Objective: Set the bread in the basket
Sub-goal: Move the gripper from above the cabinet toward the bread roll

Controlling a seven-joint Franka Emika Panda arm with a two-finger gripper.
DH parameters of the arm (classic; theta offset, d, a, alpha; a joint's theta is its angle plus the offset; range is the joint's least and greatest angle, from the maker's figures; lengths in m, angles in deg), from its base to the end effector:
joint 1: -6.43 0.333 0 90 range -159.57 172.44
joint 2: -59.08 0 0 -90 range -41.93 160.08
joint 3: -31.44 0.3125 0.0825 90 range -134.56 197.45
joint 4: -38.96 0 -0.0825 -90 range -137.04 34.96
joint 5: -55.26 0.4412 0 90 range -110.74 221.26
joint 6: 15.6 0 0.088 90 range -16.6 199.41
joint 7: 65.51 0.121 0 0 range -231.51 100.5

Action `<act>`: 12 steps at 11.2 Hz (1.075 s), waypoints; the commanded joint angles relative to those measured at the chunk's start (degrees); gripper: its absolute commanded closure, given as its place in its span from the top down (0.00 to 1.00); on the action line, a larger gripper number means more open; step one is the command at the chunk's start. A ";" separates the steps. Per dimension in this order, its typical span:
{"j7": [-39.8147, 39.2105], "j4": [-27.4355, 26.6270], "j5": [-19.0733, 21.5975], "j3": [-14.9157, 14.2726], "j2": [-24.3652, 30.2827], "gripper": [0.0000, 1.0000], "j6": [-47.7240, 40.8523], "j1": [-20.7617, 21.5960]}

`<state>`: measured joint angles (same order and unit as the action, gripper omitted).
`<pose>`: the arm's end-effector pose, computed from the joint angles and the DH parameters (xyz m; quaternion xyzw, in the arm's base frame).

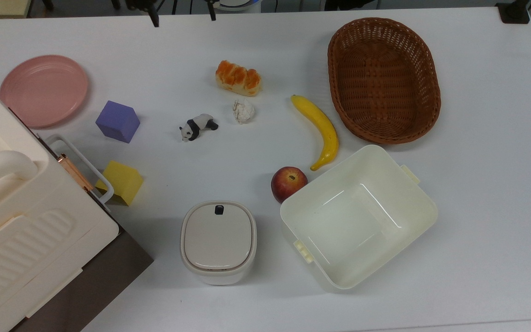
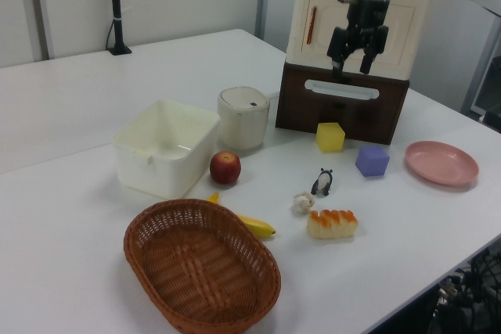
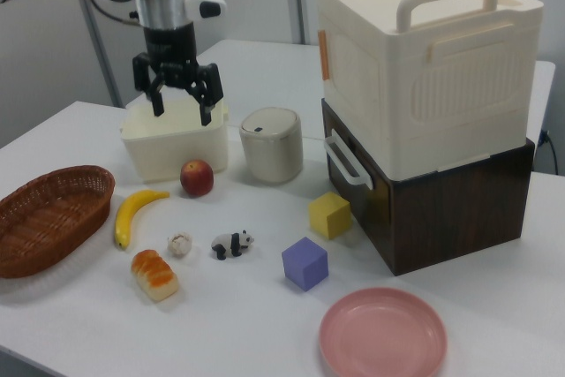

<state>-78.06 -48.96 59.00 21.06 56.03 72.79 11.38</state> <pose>0.6220 -0.0484 0.5916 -0.9974 -0.0623 0.0174 0.0309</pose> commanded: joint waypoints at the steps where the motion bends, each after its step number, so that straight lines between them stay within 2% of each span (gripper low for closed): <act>1: -9.42 -15.06 -3.39 4.81 9.44 1.00 4.92 -0.01; 4: -9.68 -19.12 -3.30 13.95 10.51 1.00 6.27 -8.43; 5: -9.94 -20.00 -3.30 18.07 10.52 1.00 6.27 -11.51; 6: -10.12 -20.80 -3.39 20.55 10.52 1.00 6.36 -13.63; 9: -10.47 -21.42 -3.39 21.19 9.99 1.00 6.88 -13.83; 11: -11.87 -26.75 -3.65 21.10 10.86 1.00 10.55 -12.60; 12: -14.58 -30.09 -5.22 20.93 11.30 1.00 13.10 -10.33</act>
<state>-88.11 -70.45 56.19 41.83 64.42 79.77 -1.57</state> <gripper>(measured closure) 0.000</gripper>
